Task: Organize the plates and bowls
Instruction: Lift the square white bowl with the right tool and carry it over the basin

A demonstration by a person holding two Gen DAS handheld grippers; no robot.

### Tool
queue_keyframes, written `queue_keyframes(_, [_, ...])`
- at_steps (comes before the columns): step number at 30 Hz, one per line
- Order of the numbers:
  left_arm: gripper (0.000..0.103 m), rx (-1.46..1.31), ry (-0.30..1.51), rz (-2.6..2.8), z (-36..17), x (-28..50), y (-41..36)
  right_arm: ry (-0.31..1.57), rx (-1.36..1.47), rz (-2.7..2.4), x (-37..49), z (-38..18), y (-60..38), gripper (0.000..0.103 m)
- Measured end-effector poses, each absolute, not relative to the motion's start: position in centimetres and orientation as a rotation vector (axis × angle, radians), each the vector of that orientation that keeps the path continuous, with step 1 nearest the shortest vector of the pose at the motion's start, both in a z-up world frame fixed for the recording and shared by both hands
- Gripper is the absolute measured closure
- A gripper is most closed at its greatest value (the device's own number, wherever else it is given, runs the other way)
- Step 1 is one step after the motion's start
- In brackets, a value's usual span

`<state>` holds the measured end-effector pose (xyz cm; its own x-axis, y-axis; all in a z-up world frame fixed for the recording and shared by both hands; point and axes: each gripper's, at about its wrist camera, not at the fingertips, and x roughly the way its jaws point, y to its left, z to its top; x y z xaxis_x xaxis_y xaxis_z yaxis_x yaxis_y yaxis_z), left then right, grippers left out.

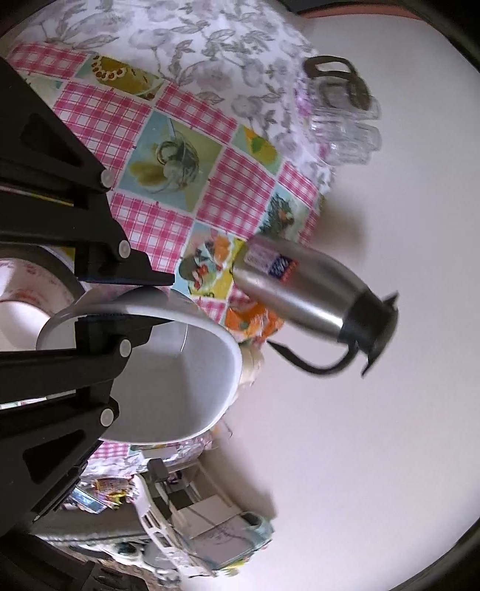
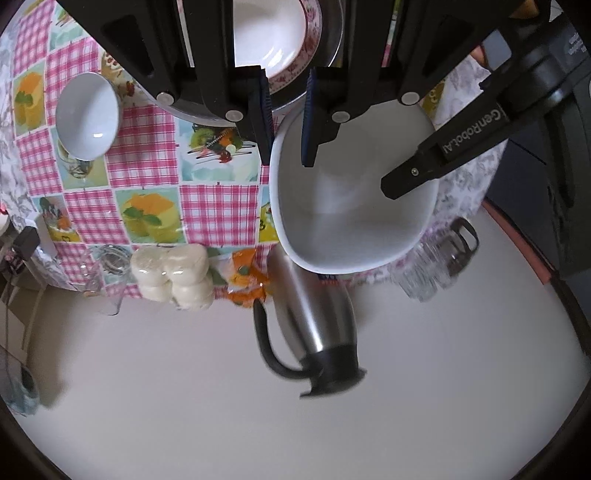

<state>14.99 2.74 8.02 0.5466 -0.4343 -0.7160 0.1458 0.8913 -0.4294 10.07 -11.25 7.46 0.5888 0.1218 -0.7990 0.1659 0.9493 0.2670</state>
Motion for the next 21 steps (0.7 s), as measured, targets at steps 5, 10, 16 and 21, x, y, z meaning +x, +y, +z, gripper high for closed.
queue_keyframes(5, [0.091, -0.263, 0.913, -0.356, 9.3, 12.8, 0.6, 0.890, 0.353, -0.054, 7.7, 8.6, -12.6, 0.087])
queue_keyframes(10, [0.091, -0.218, 0.909, -0.380, 9.6, 11.3, -1.0, 0.845, 0.372, -0.071, 5.4, 9.2, -14.0, 0.087])
queue_keyframes(16, [0.091, -0.156, 0.888, -0.393, 10.4, 9.3, -2.5, 0.787, 0.412, -0.072, 2.5, 9.2, -15.3, 0.087])
queue_keyframes(21, [0.091, -0.091, 0.865, -0.384, 10.8, 7.7, -4.0, 0.777, 0.437, -0.079, 0.7, 8.5, -15.9, 0.087])
